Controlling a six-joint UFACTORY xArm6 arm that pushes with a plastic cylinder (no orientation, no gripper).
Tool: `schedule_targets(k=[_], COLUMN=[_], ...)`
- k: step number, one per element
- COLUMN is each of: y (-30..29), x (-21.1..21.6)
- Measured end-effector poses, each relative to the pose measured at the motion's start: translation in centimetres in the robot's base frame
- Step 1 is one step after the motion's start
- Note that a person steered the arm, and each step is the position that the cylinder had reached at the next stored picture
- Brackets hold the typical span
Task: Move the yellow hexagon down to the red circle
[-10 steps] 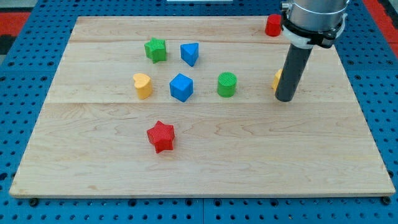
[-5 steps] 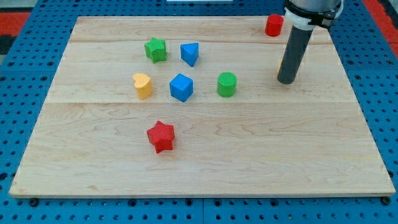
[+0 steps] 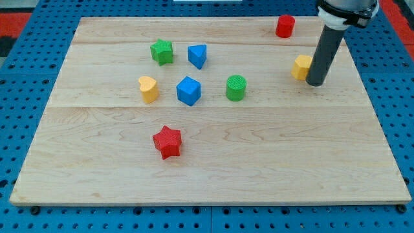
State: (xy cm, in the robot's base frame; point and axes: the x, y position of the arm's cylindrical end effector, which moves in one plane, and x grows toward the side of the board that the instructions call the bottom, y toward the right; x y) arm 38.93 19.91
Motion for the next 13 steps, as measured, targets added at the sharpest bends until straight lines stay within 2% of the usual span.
schedule_targets(k=[3, 6, 9, 13], y=[-0.2, -3.1, -3.5, -3.5], x=[-4.0, -3.3, -3.6, -6.6])
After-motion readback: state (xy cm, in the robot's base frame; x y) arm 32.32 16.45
